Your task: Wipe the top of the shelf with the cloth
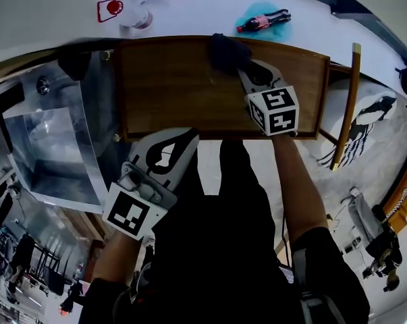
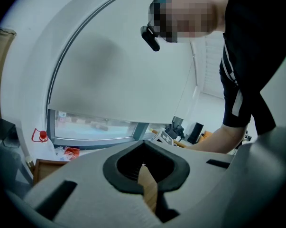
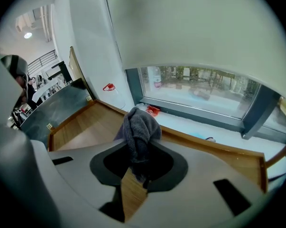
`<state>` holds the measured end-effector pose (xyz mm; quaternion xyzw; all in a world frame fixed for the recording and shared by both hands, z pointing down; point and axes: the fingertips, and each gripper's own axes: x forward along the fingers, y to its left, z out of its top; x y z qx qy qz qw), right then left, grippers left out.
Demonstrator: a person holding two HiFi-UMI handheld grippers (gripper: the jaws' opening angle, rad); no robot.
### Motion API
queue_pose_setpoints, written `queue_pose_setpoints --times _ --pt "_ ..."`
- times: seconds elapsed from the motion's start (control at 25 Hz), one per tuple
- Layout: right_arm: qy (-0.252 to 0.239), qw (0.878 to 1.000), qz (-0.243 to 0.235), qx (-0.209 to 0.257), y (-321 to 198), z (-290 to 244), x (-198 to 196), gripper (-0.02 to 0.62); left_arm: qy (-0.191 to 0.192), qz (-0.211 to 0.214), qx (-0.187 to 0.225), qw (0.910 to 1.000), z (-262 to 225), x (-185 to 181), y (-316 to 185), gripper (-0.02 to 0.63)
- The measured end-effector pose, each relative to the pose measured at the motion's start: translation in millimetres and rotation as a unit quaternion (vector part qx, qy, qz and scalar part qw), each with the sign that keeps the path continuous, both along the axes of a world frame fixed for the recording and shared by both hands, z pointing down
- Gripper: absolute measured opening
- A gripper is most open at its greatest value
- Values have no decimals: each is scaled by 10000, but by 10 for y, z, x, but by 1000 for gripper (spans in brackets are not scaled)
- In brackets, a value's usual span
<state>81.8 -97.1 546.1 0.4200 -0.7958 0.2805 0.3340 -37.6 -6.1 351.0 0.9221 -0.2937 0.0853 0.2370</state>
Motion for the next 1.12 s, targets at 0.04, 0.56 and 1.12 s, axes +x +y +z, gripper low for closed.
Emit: queue_pose_setpoints --times 0.04,0.56,1.12 --pt "17 10000 47 0 9 -1 81 83 0 36 6 10000 -4 60 2 18" --pt "218 9963 832 -8 122 -11 1161 83 -61 588 -3 9983 -5 836 37 18" --pt "416 9881 1479 -35 240 5 2000 83 -123 968 -1 9952 -2 1458 62 18"
